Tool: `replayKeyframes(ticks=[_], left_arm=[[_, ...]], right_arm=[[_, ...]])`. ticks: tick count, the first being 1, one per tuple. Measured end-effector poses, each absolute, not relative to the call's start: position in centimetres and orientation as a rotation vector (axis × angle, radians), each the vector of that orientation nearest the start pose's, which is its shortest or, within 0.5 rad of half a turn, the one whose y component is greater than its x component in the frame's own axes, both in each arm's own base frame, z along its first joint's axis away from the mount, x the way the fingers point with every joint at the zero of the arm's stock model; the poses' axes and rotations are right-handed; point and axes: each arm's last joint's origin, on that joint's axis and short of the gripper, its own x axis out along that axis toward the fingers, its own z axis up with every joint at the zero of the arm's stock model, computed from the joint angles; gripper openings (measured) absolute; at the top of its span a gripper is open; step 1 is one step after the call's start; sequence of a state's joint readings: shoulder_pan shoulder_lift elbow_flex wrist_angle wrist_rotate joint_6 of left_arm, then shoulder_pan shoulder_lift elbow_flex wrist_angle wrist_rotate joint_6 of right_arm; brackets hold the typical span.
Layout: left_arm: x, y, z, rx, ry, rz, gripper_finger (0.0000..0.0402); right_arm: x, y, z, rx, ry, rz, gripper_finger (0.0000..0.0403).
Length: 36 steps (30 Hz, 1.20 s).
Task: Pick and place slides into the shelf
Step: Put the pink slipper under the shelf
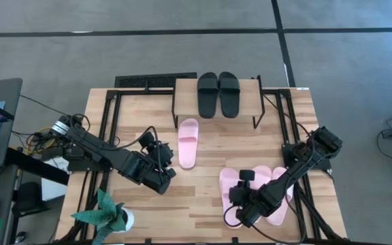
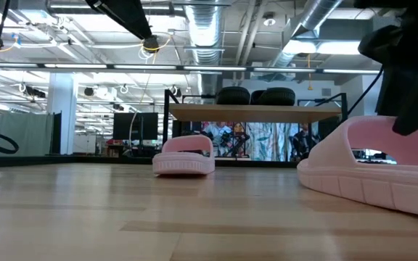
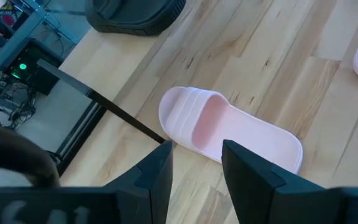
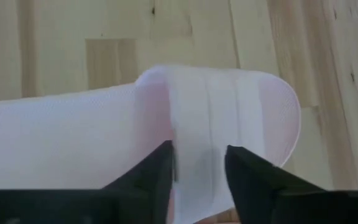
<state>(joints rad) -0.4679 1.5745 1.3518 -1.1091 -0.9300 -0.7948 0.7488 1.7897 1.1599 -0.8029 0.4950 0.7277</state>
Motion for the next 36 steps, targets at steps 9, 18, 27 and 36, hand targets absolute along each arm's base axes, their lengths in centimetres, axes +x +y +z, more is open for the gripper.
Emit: replayKeyframes(ticks=[9,18,27,36], left_arm=[[27.2,-11.2,28.9,0.148,0.769,0.733,0.0128],[27.2,-11.2,28.9,0.148,0.769,0.733,0.0128],[27.2,-11.2,28.9,0.148,0.769,0.734,0.0128],[27.2,-11.2,28.9,0.147,0.768,0.734,0.0128]], right_arm=[[25.1,20.4,17.4,-0.212,1.122,-0.226,0.0013],[26.0,18.9,17.5,-0.239,1.104,-0.312,0.0004],[28.2,15.5,17.8,-0.344,1.098,-0.395,0.0002],[31.1,10.9,17.9,-0.356,1.089,-0.451,0.0001]])
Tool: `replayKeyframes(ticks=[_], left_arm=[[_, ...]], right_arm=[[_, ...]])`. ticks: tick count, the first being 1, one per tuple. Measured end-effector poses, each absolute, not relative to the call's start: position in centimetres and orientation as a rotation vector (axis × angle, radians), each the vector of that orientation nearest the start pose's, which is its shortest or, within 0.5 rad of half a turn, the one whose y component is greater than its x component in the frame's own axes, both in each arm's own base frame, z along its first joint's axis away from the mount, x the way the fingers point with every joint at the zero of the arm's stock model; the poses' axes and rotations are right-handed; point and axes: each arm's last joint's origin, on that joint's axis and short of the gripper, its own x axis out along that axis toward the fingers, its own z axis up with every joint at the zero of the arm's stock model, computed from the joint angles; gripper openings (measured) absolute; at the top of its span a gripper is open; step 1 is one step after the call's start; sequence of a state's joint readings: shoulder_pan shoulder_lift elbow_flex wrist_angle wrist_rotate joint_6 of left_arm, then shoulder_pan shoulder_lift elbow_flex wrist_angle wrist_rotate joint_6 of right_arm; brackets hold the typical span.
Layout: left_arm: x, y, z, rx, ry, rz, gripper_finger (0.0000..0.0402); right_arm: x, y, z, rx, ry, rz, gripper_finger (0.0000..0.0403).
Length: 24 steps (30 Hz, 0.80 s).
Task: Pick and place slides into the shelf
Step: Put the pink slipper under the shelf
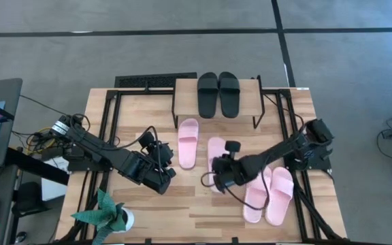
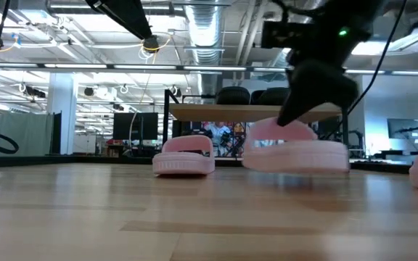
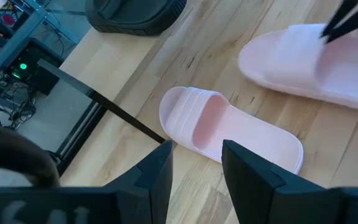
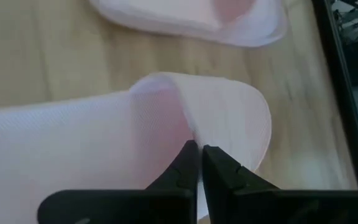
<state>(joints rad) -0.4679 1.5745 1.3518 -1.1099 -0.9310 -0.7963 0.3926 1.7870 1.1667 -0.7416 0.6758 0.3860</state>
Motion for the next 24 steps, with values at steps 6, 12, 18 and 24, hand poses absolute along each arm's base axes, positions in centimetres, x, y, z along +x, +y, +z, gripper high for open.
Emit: replayKeyframes(ticks=[6,12,18,24], left_arm=[[27.2,-11.1,28.9,0.147,0.769,0.734,0.0128],[27.2,-11.1,28.9,0.144,0.767,0.736,0.0128],[27.2,-11.1,28.9,0.146,0.769,0.736,0.0128],[27.2,-11.1,28.9,0.15,0.76,0.744,0.0128]], right_arm=[[32.4,7.9,17.4,-0.319,1.088,-0.468,0.0001],[33.1,5.6,17.0,-0.314,1.106,-0.457,0.0],[34.0,3.7,17.2,-0.323,1.085,-0.431,0.0],[34.6,1.8,17.4,-0.319,1.066,-0.433,0.0]])
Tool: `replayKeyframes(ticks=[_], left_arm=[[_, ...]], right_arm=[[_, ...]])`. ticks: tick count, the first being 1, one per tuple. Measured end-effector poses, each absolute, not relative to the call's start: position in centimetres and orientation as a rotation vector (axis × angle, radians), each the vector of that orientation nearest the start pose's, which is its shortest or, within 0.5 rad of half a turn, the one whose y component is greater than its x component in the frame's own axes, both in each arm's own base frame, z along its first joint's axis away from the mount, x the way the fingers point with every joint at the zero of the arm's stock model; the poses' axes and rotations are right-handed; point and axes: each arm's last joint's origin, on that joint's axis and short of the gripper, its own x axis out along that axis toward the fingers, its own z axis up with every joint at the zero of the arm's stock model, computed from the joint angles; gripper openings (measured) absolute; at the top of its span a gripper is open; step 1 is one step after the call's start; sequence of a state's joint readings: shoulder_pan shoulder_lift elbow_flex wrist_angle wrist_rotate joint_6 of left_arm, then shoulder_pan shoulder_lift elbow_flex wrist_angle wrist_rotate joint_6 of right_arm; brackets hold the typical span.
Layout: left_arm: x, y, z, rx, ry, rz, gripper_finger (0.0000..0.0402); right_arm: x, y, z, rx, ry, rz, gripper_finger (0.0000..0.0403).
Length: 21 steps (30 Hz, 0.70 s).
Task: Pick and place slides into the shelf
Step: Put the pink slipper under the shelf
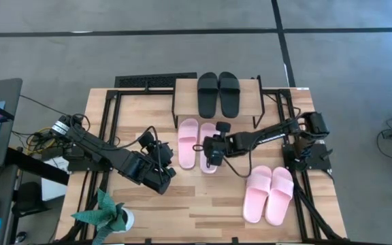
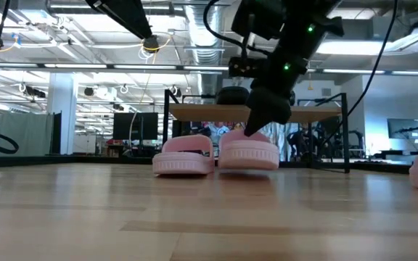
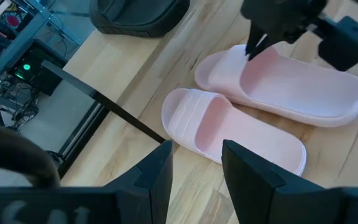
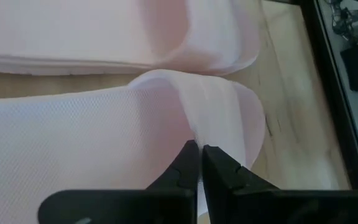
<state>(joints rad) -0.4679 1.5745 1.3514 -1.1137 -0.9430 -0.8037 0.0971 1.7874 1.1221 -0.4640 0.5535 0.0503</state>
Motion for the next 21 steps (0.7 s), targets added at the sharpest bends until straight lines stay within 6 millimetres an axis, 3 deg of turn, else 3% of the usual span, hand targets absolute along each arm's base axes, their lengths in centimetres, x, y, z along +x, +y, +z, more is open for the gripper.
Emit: replayKeyframes(ticks=[21], left_arm=[[27.2,-11.1,29.0,0.151,0.749,0.753,0.0128]], right_arm=[[35.3,-1.0,17.7,-0.348,1.045,-0.384,0.0]])
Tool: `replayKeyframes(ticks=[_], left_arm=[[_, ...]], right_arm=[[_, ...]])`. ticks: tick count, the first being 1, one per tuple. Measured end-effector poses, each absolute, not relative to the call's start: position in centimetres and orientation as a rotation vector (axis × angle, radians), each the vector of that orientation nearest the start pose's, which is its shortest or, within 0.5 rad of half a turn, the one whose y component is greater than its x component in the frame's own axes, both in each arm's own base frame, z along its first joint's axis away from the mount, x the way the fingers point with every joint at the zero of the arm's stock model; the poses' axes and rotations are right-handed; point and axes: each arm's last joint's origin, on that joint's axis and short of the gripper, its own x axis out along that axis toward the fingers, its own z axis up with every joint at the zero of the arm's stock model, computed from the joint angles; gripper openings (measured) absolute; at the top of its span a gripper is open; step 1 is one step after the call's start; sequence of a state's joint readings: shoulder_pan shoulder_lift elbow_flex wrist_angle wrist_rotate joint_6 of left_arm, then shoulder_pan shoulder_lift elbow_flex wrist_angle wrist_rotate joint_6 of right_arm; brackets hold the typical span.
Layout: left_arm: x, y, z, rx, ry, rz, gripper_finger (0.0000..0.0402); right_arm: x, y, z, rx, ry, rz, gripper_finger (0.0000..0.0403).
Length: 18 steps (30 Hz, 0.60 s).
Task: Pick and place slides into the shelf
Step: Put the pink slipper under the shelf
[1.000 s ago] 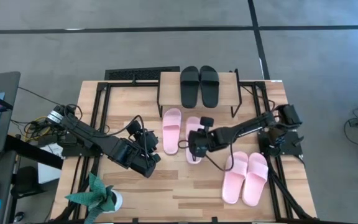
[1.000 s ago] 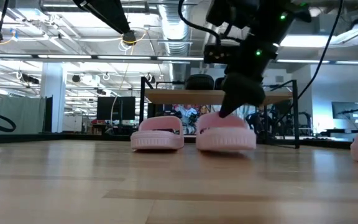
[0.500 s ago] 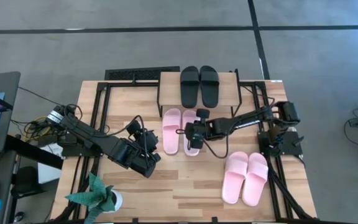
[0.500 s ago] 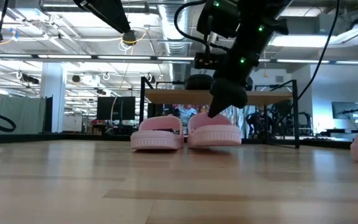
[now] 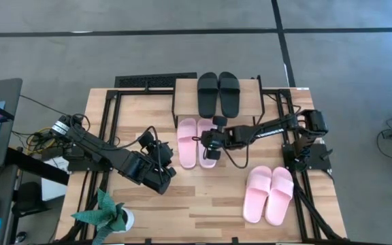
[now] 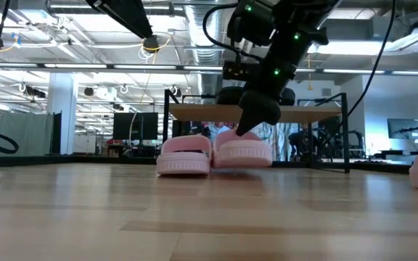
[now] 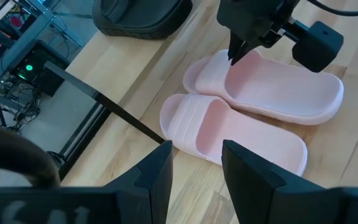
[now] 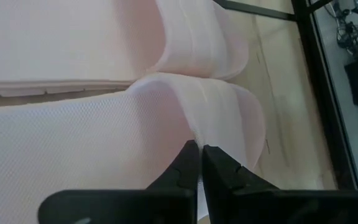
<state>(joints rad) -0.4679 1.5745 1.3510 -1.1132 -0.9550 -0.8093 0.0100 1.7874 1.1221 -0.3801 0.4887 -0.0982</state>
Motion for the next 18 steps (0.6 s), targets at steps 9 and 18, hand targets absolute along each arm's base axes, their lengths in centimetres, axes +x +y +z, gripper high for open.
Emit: replayKeyframes(ticks=[9,18], left_arm=[[27.2,-11.1,28.95,0.144,0.746,0.756,0.0128],[27.2,-11.1,28.95,0.128,0.739,0.762,0.0128]], right_arm=[[35.37,-1.31,17.61,-0.314,1.047,-0.353,0.0052],[35.33,-1.25,17.59,-0.296,1.047,-0.361,0.0082]])
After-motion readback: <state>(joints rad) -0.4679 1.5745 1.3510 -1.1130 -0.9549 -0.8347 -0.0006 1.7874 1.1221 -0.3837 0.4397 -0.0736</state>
